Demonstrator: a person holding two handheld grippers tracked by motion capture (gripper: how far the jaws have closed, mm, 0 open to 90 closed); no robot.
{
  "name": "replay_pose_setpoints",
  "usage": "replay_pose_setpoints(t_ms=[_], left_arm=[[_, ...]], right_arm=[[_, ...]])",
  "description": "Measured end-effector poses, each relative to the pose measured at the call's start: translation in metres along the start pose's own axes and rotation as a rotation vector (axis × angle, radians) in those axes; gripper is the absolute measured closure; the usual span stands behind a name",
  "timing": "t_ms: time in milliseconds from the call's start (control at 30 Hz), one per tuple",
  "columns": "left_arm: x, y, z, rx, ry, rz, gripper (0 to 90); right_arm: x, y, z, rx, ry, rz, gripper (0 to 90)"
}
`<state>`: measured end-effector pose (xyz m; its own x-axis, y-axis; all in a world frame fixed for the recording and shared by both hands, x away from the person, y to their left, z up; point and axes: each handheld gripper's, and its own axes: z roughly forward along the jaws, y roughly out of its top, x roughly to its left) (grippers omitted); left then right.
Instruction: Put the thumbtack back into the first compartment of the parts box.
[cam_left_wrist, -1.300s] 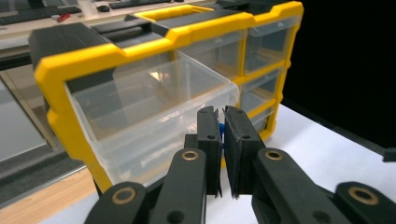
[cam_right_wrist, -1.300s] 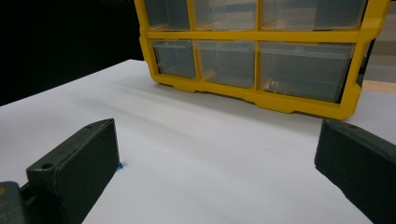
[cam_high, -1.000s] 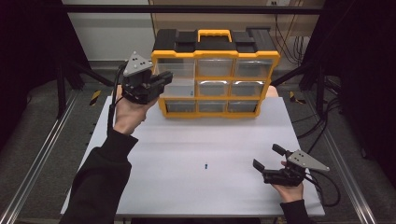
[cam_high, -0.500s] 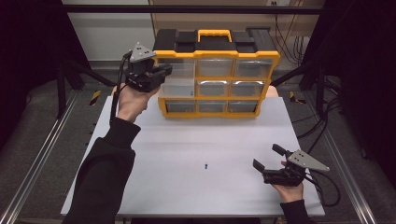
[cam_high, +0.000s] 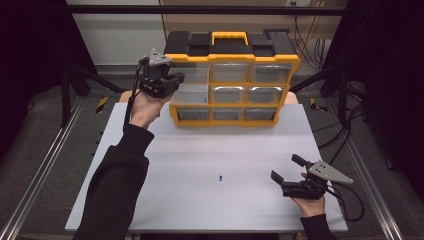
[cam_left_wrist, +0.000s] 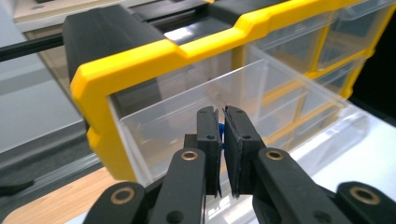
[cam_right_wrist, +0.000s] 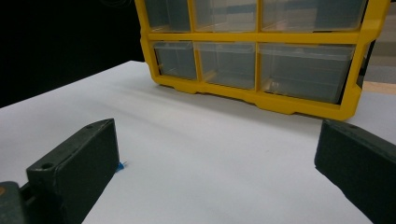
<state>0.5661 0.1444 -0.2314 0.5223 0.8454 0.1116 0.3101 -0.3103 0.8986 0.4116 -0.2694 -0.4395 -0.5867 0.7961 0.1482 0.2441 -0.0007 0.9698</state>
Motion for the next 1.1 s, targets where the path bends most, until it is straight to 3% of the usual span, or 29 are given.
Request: replay_pose_setpoints(t_ms=[167,267,533,633,733,900,1000,1100], left_arm=[[0.0,0.0,0.002,-0.014,-0.006,-0.011,82.9],[0.0,0.001,-0.003,-0.03,-0.015,-0.016,76.2],[-0.006,-0.003,-0.029,-0.165,-0.057,-0.043,43.2],[-0.013,-0.011,-0.041,-0.196,-0.08,-0.034,30.0],[-0.02,-0.022,-0.051,-0.198,-0.104,-0.019,20.3],[-0.029,-0.043,-0.06,-0.231,-0.119,-0.006,11.4],[-0.034,-0.058,-0.062,-0.223,-0.134,0.011,7.1],[-0.038,-0.071,-0.064,-0.224,-0.153,-0.008,5.0]], right_arm=[[0.0,0.0,0.0,0.002,-0.001,-0.004,0.5],[-0.001,0.0,0.0,0.001,-0.002,-0.004,0.5],[-0.001,0.0,0.0,-0.001,-0.01,-0.007,0.5],[-0.002,0.0,-0.001,-0.005,-0.005,-0.015,0.5],[-0.001,0.0,0.0,-0.003,-0.013,-0.011,0.5],[-0.001,0.0,-0.001,-0.01,-0.003,-0.009,0.5],[-0.002,0.001,-0.001,-0.012,-0.011,-0.024,0.5],[-0.001,0.001,-0.001,-0.009,-0.002,-0.005,0.5]])
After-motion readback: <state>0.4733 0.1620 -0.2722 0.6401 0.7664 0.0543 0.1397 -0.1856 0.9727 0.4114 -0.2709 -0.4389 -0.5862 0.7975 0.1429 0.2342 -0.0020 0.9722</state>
